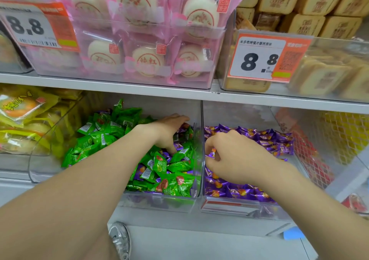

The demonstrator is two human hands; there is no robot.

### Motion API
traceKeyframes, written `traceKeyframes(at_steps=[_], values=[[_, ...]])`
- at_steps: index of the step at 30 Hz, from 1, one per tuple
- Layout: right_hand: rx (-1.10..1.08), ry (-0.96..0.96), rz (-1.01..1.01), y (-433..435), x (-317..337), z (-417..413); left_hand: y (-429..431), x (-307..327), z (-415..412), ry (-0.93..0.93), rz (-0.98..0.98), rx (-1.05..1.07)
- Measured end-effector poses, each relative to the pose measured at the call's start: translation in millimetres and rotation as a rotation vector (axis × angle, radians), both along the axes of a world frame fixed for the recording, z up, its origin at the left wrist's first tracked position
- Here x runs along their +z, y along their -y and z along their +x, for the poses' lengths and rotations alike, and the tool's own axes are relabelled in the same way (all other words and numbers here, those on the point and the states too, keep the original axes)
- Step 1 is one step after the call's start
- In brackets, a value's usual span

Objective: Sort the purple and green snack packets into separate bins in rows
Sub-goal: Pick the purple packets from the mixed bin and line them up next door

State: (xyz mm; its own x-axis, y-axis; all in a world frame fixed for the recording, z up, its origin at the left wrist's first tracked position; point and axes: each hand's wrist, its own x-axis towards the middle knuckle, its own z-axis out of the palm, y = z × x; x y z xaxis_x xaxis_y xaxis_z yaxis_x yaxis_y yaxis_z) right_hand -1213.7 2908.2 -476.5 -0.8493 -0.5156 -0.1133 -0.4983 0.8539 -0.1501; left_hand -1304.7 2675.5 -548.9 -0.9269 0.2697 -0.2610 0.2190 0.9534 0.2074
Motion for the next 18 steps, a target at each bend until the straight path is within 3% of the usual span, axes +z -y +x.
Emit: traceKeyframes(at_steps=[7, 18], values=[[0.011, 0.002, 0.007, -7, -4, 1, -6, 8, -3, 0.008, -0.123, 0.04], [-0.002, -0.016, -0.034, -15, -1, 2, -1, 24, 9, -0.014, -0.108, 0.105]])
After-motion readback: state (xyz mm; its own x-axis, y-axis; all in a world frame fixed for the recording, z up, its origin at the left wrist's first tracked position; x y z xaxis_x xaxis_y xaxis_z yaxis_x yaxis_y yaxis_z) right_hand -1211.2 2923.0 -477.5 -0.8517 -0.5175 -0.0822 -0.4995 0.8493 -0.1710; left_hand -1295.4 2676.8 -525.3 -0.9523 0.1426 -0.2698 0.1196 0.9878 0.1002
